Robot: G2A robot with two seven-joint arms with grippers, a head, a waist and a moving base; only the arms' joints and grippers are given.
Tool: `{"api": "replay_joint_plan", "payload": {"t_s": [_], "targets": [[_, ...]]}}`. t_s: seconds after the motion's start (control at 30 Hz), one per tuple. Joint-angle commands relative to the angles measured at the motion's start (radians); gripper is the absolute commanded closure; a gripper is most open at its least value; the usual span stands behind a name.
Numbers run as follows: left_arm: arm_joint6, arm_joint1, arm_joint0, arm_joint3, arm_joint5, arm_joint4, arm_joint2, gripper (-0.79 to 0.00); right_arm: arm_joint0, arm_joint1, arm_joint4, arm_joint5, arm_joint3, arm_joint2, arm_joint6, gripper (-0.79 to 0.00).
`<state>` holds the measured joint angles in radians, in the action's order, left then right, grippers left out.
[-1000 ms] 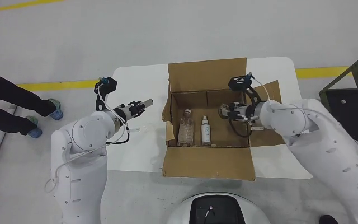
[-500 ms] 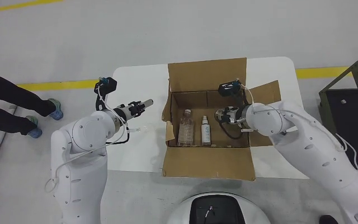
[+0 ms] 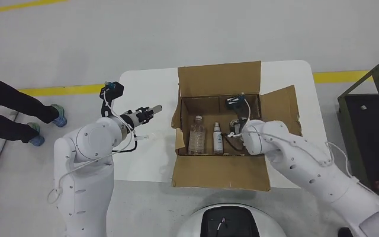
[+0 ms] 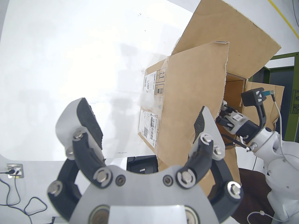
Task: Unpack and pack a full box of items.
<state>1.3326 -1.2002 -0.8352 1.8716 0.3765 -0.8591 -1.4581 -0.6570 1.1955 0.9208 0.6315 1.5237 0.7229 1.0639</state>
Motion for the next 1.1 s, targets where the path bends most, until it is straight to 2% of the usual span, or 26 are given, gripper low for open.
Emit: {"api": "replay_joint_plan", "payload": {"t_s": [0.0,0.3,0.33,0.37,0.47,0.5,0.7,0.83,0.9,0.97,1.07], "targets": [[0.000,0.000,0.000,0.000,0.000,0.000,0.000,-0.785,0.026,0.021,0.005,0.026,-0.056,-0.039,-0.005,0.000],[0.000,0.000,0.000,0.000,0.000,0.000,0.000,-0.785,0.090,0.103,-0.105,0.016,-0.255,-0.100,-0.067,-0.009],[0.000,0.000,0.000,0.000,0.000,0.000,0.000,-0.785,0.094,0.109,-0.110,0.015,-0.267,-0.103,-0.071,-0.083],[0.000,0.000,0.000,0.000,0.000,0.000,0.000,-0.785,0.097,0.115,-0.115,0.012,-0.280,-0.105,-0.075,-0.092],[0.000,0.000,0.000,0.000,0.000,0.000,0.000,-0.785,0.109,0.129,-0.122,-0.001,-0.316,-0.110,-0.081,-0.265],[0.000,0.000,0.000,0.000,0.000,0.000,0.000,-0.785,0.112,0.134,-0.123,-0.003,-0.324,-0.111,-0.082,-0.299],[0.000,0.000,0.000,0.000,0.000,0.000,0.000,-0.785,0.121,0.148,-0.119,-0.021,-0.348,-0.102,-0.084,-0.314],[0.000,0.000,0.000,0.000,0.000,0.000,0.000,-0.785,0.114,0.148,-0.107,-0.031,-0.335,-0.083,-0.085,-0.379],[0.000,0.000,0.000,0.000,0.000,0.000,0.000,-0.785,0.107,0.145,-0.104,-0.037,-0.314,-0.065,-0.087,-0.382],[0.000,0.000,0.000,0.000,0.000,0.000,0.000,-0.785,0.096,0.139,-0.095,-0.051,-0.285,-0.044,-0.091,-0.376],[0.000,0.000,0.000,0.000,0.000,0.000,0.000,-0.785,0.074,0.122,-0.064,-0.068,-0.193,0.005,-0.099,-0.320]]}}
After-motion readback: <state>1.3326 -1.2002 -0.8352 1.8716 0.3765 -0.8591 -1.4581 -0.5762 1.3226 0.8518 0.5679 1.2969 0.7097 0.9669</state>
